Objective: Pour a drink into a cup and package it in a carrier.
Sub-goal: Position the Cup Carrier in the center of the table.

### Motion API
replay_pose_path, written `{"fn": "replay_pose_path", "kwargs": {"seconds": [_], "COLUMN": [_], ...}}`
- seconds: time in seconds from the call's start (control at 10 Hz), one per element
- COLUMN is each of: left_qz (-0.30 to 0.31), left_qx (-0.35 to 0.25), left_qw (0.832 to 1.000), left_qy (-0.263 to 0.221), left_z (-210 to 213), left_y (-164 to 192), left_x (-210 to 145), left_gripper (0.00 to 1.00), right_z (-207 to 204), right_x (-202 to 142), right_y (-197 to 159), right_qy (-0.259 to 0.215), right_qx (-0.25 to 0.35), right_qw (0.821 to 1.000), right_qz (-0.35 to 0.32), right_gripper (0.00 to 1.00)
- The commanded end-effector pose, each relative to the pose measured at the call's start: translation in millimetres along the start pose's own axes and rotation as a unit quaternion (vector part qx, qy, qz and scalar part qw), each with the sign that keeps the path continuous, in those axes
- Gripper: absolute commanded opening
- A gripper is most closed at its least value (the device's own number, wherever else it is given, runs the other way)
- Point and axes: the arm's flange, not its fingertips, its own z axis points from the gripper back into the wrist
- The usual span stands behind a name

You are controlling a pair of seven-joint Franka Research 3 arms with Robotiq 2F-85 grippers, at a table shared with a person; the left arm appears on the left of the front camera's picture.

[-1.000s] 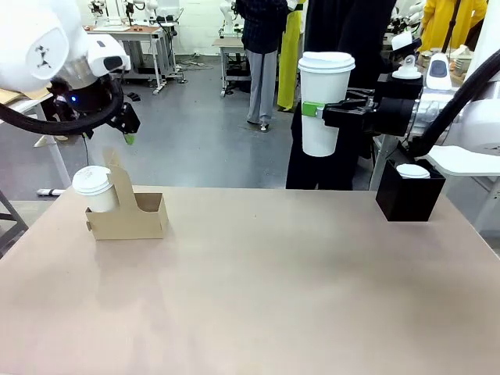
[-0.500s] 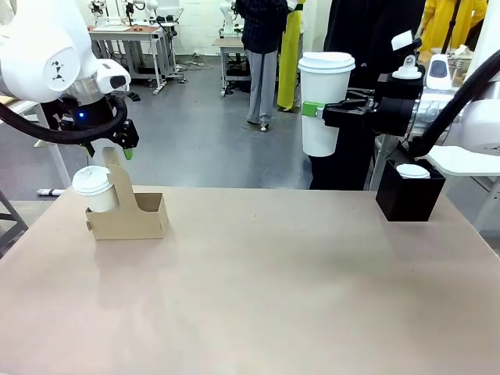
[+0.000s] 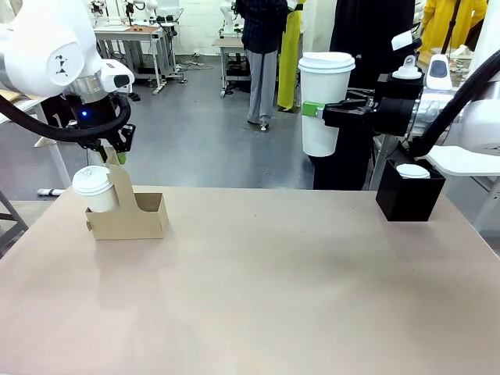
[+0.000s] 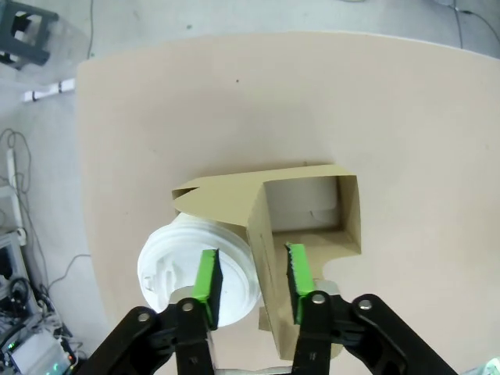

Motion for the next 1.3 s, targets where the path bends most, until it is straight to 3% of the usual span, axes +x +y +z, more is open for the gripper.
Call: {"fn": "replay_pose_path", "kwargs": {"seconds": [0.0, 0.8, 0.9, 1.2], "left_qz": [0.007, -0.001, -0.004, 0.002], "left_qx": [-0.012, -0.003, -0.003, -0.012], "left_qw": [1.000, 1.000, 1.000, 0.999], "left_qy": [0.008, 0.008, 0.007, -0.033], "left_z": [-3, -10, -9, 55], "left_y": [1, -3, -6, -32], "left_x": [6, 2, 3, -17], "left_gripper": [0.03, 0.00, 0.04, 0.02], "right_z": [0, 0, 0, 0], "right_x": [2, 2, 2, 2], "right_y": [2, 2, 2, 2], "right_qy": [0.000, 0.000, 0.000, 0.000], "right_qx": [-0.005, -0.005, -0.005, -0.005], "right_qw": [1.000, 1.000, 1.000, 1.000], "right_qz": [-0.002, -0.002, -0.002, -0.002], "right_gripper": [0.80, 0.80, 0.80, 0.80]}}
